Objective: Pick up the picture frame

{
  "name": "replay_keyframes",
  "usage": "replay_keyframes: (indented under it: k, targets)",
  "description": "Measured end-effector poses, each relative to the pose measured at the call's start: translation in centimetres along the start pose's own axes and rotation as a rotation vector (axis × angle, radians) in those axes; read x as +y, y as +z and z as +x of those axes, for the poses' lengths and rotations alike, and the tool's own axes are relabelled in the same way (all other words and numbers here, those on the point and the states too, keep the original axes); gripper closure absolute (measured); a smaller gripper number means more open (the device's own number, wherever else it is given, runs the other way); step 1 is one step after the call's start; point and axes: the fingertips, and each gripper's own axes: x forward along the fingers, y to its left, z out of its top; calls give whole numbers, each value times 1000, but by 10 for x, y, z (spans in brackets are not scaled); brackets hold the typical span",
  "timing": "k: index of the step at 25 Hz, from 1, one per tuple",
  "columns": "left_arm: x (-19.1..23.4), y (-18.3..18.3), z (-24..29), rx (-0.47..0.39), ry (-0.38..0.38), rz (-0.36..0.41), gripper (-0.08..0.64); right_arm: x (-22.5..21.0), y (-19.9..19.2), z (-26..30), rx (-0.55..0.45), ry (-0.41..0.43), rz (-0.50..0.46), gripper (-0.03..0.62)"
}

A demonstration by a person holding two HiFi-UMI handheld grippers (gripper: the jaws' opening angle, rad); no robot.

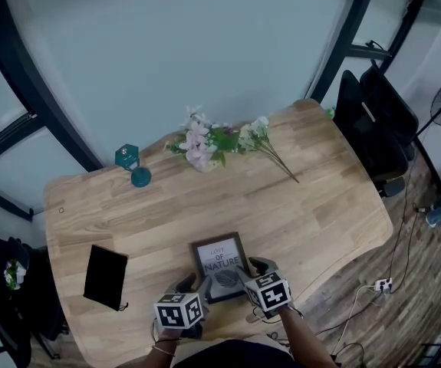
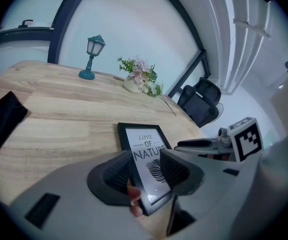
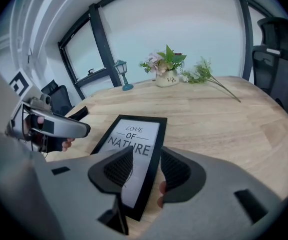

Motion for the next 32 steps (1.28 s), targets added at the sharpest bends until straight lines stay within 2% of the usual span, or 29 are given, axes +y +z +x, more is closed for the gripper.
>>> replay_keyframes:
  k: [15,24,32]
  targets:
    - [13,-25,31,70,41,-40,388,-6,-18,20,70,19,22,443]
    - [17,-24,41,79,107,-17,388,-6,-21,26,71,22,49,445]
    - [21,-24,41,78,155,5,420,-10,-21,26,56,-1,108,445]
